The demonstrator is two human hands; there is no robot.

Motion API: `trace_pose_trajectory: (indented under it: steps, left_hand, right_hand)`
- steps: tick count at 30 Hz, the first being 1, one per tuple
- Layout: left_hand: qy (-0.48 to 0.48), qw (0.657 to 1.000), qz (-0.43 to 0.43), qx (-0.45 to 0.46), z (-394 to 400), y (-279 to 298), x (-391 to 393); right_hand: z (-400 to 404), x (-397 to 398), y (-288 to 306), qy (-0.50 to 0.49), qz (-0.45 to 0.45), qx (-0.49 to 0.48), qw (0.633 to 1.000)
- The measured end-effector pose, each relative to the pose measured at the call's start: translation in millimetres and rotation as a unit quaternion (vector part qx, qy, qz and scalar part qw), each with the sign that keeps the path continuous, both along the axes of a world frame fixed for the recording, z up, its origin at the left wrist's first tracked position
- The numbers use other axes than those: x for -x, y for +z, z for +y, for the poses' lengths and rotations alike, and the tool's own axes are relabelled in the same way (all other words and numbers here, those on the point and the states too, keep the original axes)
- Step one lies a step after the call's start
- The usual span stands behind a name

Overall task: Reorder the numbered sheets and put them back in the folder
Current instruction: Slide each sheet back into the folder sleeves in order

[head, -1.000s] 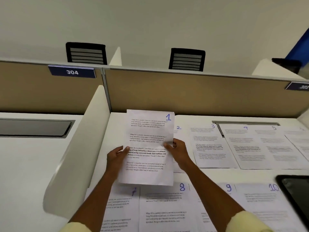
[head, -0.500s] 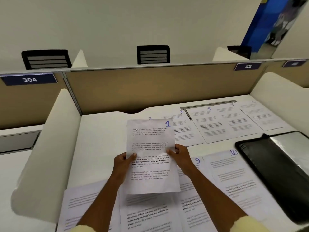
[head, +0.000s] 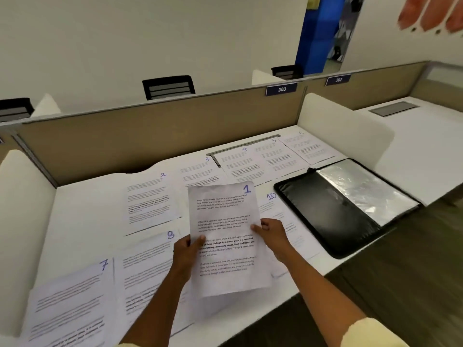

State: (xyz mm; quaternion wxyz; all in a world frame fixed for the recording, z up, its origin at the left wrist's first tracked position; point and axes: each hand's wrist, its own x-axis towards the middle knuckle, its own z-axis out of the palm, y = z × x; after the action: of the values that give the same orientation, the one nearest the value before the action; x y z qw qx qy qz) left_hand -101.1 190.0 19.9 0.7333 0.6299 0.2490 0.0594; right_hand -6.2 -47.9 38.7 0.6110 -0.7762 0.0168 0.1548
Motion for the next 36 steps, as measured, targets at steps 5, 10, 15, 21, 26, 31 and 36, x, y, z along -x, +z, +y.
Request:
trace_pose_trajectory:
  steps: [5,10,15,21,26,31,36]
  left_hand:
    - [-0.018,1.000,0.005,0.010,-79,-3,-1]
    - [-0.036,0.999,0.010,0.011,-144,-5,-7]
    - [-0.048,0.998,0.013,0.027,-209,-3,-15]
    - [-0.084,0.995,0.049,0.020,-278,-15,-39]
    - [-0.136,0.989,0.056,-0.012,-327,-22,-68]
    - [-0.182,0.980,0.077,0.003,-374,-29,-112]
    - [-0.212,0.973,0.087,0.027,-424,-33,-167]
  right_hand:
    - [-89,24,8,-0.051,0.022,-0.003,0.998]
    - [-161,44,-2,-0.092,0.053,-0.020,0.994]
    - [-222,69,-8,-0.135,0.063,-0.051,0.987]
    - [-285,80,-19,-0.185,0.071,-0.046,0.979]
    - [-329,69,-23,-0.212,0.079,-0.048,0.973]
    - [-377,40,-23,-0.229,0.080,-0.048,0.969]
    - [-427,-7,-20,-0.247,0.084,-0.052,0.964]
